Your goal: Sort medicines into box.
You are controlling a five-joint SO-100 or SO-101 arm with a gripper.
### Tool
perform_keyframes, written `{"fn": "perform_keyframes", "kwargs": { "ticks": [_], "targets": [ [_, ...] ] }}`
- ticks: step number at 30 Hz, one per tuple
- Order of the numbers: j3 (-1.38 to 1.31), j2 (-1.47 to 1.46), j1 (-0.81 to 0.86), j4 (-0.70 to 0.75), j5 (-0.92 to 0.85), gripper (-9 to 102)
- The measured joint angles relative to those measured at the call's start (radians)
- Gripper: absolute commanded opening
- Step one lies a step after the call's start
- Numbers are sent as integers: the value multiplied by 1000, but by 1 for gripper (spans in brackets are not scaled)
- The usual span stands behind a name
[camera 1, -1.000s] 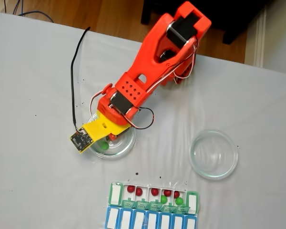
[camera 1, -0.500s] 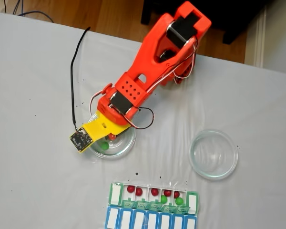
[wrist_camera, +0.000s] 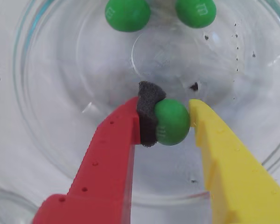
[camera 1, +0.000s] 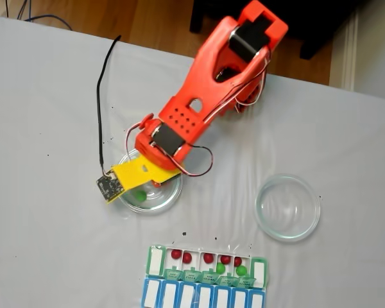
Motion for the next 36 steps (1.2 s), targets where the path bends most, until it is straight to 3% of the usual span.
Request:
{"fn": "perform_keyframes", "kwargs": {
  "ticks": [10,17,25,36],
  "targets": [
    [-104,106,-48,48,123,1],
    [-360,84,-161,288,295,1],
    [-699,-164,-354,526,606,1],
    [-943,-463,-492,535,882,1]
  ]
}}
